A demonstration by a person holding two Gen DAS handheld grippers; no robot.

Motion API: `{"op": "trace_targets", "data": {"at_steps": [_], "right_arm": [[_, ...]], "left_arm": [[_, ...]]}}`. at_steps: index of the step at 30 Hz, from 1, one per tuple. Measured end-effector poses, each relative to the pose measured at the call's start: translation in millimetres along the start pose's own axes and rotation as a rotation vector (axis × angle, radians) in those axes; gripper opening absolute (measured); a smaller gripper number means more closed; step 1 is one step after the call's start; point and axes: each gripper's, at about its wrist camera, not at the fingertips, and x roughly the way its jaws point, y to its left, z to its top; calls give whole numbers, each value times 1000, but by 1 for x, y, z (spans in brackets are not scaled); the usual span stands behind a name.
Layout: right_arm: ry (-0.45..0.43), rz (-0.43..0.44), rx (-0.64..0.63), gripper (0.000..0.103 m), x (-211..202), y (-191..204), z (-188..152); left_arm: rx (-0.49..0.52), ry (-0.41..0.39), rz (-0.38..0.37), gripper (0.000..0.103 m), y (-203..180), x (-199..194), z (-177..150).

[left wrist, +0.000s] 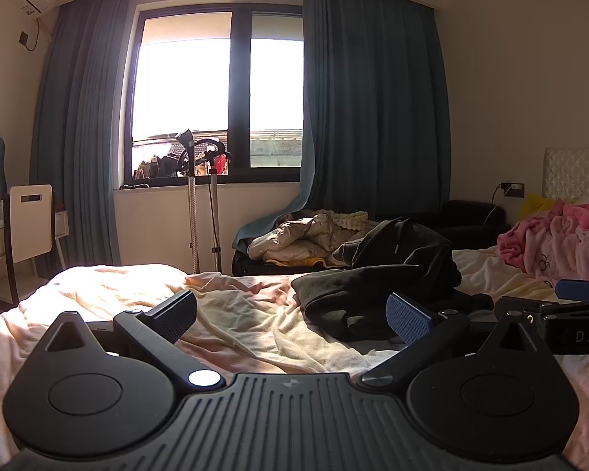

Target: Fold clothes

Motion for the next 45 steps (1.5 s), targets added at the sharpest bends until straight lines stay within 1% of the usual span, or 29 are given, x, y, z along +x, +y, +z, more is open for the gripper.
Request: {"op": "trace_targets", "data": {"at_steps": [16, 18, 26, 32, 35, 37, 41, 43, 45], "right_arm": [[4, -1, -10, 103, 3, 1, -2], [-8, -13, -13, 103, 2, 1, -2], [-43, -15, -37, 103, 5, 4, 0], [-77, -33, 19, 103, 10, -2, 3], [-82, -43, 27, 103, 13, -3, 5], [-89, -77, 24, 103, 14, -3, 6], [-80, -55, 65, 103, 24, -14, 16], [-63, -55, 99, 103, 30, -24, 23], [-44, -59, 125, 103, 33, -37, 29]], "left_arm": [[2, 1, -1, 103, 0, 0, -1], [4, 4, 0, 103, 0, 0, -1], [12, 15, 7, 103, -2, 3, -1], [12, 19, 17, 103, -3, 5, -1], [14, 30, 22, 103, -3, 7, -2], [16, 36, 28, 103, -3, 9, -3], [28, 53, 29, 103, -4, 15, -1], [55, 48, 25, 103, -7, 20, 1], [105, 35, 22, 103, -13, 26, 3]]}}
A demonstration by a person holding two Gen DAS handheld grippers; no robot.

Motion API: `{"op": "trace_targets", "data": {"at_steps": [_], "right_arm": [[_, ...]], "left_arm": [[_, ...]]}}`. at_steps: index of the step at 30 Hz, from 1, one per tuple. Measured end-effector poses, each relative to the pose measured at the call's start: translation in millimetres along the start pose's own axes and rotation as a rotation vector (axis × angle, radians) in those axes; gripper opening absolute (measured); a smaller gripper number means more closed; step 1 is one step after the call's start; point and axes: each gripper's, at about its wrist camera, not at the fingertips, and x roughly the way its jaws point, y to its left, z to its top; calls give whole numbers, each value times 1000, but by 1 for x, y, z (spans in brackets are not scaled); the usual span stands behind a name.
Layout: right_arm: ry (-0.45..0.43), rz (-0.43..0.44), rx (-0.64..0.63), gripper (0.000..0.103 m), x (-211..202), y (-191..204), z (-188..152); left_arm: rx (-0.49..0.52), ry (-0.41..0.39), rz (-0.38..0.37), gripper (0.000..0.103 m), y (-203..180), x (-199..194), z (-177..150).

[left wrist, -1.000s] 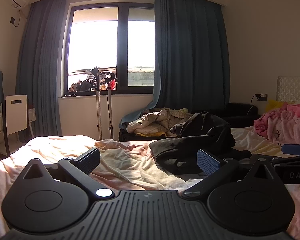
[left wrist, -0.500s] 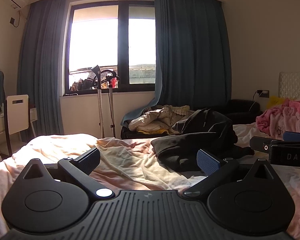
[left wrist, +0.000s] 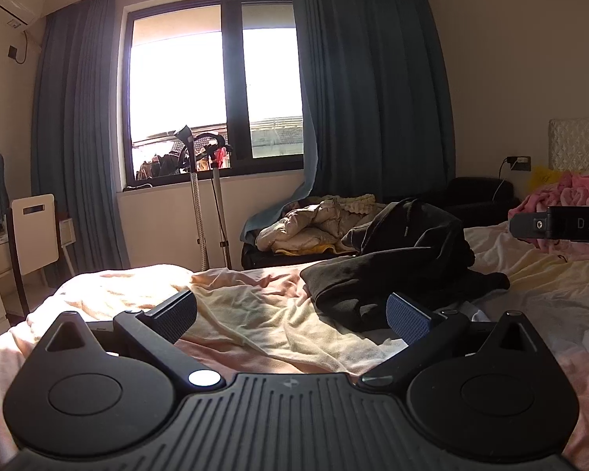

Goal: Fold clothes
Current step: 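Reach the left tool into the dark clothes pile and grasp black sweatpants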

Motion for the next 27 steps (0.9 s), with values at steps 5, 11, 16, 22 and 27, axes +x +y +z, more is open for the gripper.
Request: {"op": "trace_targets", "data": {"at_steps": [5, 11, 16, 22, 27], "right_arm": [[63, -98, 70, 103, 6, -32, 3], [50, -177, 131, 103, 7, -63, -1], [77, -280, 179, 103, 14, -94, -14], [66, -303, 268, 103, 24, -120, -23], [69, -298, 313, 103, 41, -133, -36]], "left_arm": [[158, -42, -71, 103, -33, 34, 14], [423, -99, -225, 103, -102, 106, 39], [541, -98, -296, 103, -162, 179, 49], [701, -81, -287, 103, -241, 272, 37], [839, -126, -273, 103, -293, 327, 7]]}}
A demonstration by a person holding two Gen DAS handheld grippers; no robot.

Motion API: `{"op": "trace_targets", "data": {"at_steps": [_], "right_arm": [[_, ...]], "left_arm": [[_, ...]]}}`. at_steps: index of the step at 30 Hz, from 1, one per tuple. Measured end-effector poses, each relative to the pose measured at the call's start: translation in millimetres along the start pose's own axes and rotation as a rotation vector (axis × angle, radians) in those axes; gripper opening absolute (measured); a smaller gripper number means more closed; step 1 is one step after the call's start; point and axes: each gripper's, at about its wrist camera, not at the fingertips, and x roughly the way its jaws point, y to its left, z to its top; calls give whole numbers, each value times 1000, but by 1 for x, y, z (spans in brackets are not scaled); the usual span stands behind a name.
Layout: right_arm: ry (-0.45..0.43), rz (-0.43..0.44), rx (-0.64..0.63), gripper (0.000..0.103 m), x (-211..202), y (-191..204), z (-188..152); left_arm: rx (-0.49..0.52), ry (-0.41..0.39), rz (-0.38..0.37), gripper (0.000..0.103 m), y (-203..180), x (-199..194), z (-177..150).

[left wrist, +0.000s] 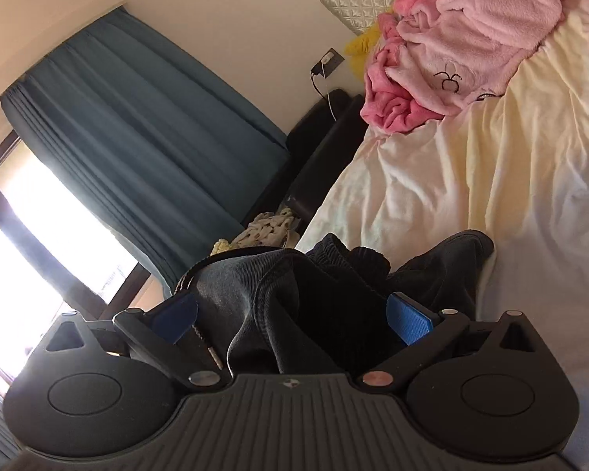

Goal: Fold clothes
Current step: 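Reach the left tool into the dark clothes pile and grasp black sweatpants, then lift the black sweatpants with the left tool and carry them across the bed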

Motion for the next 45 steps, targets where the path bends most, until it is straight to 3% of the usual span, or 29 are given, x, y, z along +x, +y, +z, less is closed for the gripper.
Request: {"op": "trace_targets", "data": {"at_steps": [4, 6, 8, 10, 12, 15, 19, 25, 28, 33, 38, 41, 43, 45], "right_arm": [[15, -40, 37, 103, 17, -8, -5], [-18, -54, 53, 103, 19, -14, -6], [-25, -56, 78, 103, 22, -19, -6], [-23, -47, 105, 103, 26, -24, -8], [-16, -43, 106, 103, 28, -25, -10], [-4, -35, 101, 103, 28, -24, -14], [-22, -11, 94, 103, 23, -20, -13], [-36, 21, 17, 103, 13, -3, -13], [-39, 32, -4, 103, 8, 5, -13], [-69, 45, -96, 103, 0, 19, -25], [-31, 46, -151, 103, -6, 27, -34], [-48, 63, -154, 103, -21, 26, -31], [-50, 77, -137, 103, -29, 24, -29], [-29, 82, -131, 103, -31, 23, -31]], "left_arm": [[41, 97, 55, 102, -16, 60, 0], [93, 132, 107, 95, -24, 81, -1], [101, 133, 139, 78, -23, 91, 0], [61, 147, 166, 43, -16, 93, 4], [-1, 162, 165, 31, -2, 90, 9], [-142, 160, 127, 25, 29, 65, 15], [-306, 123, 82, 22, 79, -2, 11], [-479, 97, 107, 16, 145, -107, -20], [-550, 122, 102, 15, 157, -153, -50], [-663, 229, 57, 16, 134, -204, -104], [-666, 306, 14, 22, 102, -252, -127], [-700, 335, 3, 34, 96, -273, -133], [-731, 340, 3, 58, 95, -290, -138], [-744, 315, 20, 73, 97, -306, -142]]}}
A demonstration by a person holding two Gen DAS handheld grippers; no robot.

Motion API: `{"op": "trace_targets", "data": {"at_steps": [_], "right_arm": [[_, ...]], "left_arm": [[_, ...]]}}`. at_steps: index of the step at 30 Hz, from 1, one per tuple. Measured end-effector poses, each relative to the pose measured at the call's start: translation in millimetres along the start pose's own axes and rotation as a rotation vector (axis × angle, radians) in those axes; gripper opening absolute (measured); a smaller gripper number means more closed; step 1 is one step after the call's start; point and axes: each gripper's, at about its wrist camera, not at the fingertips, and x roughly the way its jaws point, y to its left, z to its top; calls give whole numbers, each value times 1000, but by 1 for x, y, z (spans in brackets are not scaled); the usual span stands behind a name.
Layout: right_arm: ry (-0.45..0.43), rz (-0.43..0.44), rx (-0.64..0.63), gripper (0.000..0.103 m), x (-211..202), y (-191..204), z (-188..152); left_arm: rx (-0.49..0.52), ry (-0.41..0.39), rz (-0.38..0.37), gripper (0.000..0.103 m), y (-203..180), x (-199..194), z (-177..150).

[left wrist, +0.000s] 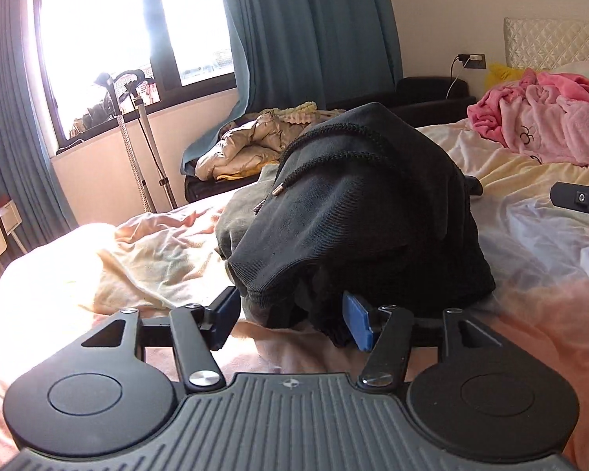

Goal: Fold clothes
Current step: 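Lift the black sweatpants with the left tool and carry them across the bed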

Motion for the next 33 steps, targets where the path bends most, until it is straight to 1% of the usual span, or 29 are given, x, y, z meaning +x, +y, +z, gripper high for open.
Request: {"op": "trace_targets", "data": {"at_steps": [1, 4, 7, 9, 11, 12, 13, 16, 18, 21, 24, 25, 27, 29, 32, 33], "right_arm": [[17, -5, 2, 103, 1, 0, -1], [60, -21, 13, 103, 5, 0, -5], [73, -38, 40, 103, 8, -4, -6], [78, -72, 55, 103, 7, -8, -5], [79, -108, 73, 103, 7, -14, -2], [64, -128, 82, 103, 4, -18, 2], [50, -147, 91, 103, 2, -22, 5], [42, -143, 127, 103, 1, -32, 11], [67, -128, 140, 103, 5, -35, 9], [119, -118, 119, 103, 16, -34, 4], [120, -110, 129, 103, 21, -35, 5], [117, -107, 136, 103, 23, -36, 5], [108, -101, 152, 103, 24, -39, 6], [105, -103, 165, 103, 27, -41, 6], [105, -101, 192, 103, 31, -44, 5], [105, -99, 198, 103, 32, -45, 4]], "left_arm": [[-10, -19, -2, 77, 2, -7, -2], [-50, -58, 9, 82, 8, -28, -9], [-28, -129, 17, 85, 5, -51, -16], [13, -159, -15, 85, -4, -59, -16], [117, -182, -58, 85, -26, -57, -14], [175, -181, -70, 85, -39, -52, -14], [221, -162, -82, 85, -50, -43, -13], [345, -110, -111, 85, -81, -6, -14], [426, -81, -108, 82, -99, 22, -15], [525, -45, -93, 81, -122, 60, -15], [617, -3, -72, 75, -142, 95, -20], [629, 0, -55, 75, -146, 104, -21], [620, -6, -36, 76, -152, 119, -22], [621, -44, 10, 77, -160, 129, -27], [619, -49, 32, 77, -173, 142, -30], [594, -45, 26, 77, -172, 146, -26]]}}
